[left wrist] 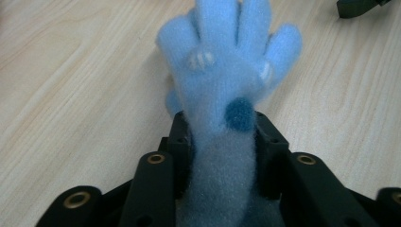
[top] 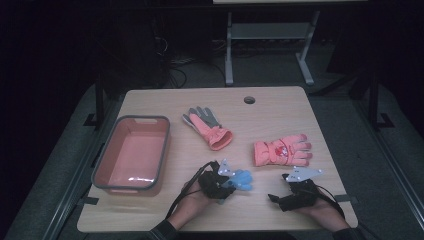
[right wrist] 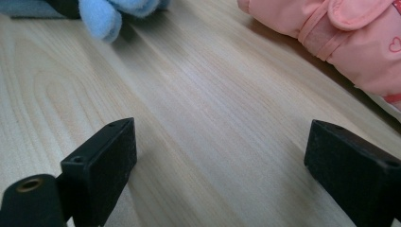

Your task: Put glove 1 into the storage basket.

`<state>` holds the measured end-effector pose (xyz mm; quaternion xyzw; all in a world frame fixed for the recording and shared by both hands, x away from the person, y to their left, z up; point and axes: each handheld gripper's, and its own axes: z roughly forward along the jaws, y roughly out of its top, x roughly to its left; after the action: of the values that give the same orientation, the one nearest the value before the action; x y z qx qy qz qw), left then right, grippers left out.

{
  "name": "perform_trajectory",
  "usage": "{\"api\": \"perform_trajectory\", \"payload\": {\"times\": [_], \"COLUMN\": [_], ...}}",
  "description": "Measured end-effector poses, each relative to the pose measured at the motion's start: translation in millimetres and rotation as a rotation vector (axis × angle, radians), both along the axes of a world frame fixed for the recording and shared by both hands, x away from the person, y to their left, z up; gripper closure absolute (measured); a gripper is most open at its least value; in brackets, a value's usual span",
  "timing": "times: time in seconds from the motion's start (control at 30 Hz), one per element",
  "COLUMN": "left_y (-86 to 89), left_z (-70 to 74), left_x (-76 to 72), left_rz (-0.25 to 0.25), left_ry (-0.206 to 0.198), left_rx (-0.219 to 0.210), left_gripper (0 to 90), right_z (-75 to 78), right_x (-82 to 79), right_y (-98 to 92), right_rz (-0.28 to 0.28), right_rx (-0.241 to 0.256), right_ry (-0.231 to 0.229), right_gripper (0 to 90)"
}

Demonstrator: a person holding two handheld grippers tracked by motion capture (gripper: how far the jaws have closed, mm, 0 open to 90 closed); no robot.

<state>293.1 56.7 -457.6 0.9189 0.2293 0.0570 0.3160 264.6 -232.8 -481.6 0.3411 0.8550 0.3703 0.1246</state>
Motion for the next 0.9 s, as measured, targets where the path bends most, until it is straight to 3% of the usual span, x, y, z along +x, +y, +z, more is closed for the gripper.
{"api": "perform_trajectory", "payload": {"times": [0.43, 0.83, 0.9], "left_y": [6.2, 21.8, 26.3], "left_z": [5.9, 28.3, 33.1], "left_x": [5.1, 11.7, 14.2], "left_rz": [-0.019, -0.006, -0.013], "left_ry": [0.051, 0.078, 0.072], "left_rx": [-0.046, -0.098, -0.088], "left_gripper": [70.0, 70.1, 70.0], "right_z": [0.0, 0.0, 0.0], "right_x": [0.0, 0.0, 0.0], "right_y": [0.0, 0.0, 0.0], "right_rz": [-0.001, -0.001, -0.001], "right_rx": [0.0, 0.0, 0.001], "right_ry": [0.001, 0.001, 0.0], "right_gripper": [9.3, 9.3, 9.3]}}
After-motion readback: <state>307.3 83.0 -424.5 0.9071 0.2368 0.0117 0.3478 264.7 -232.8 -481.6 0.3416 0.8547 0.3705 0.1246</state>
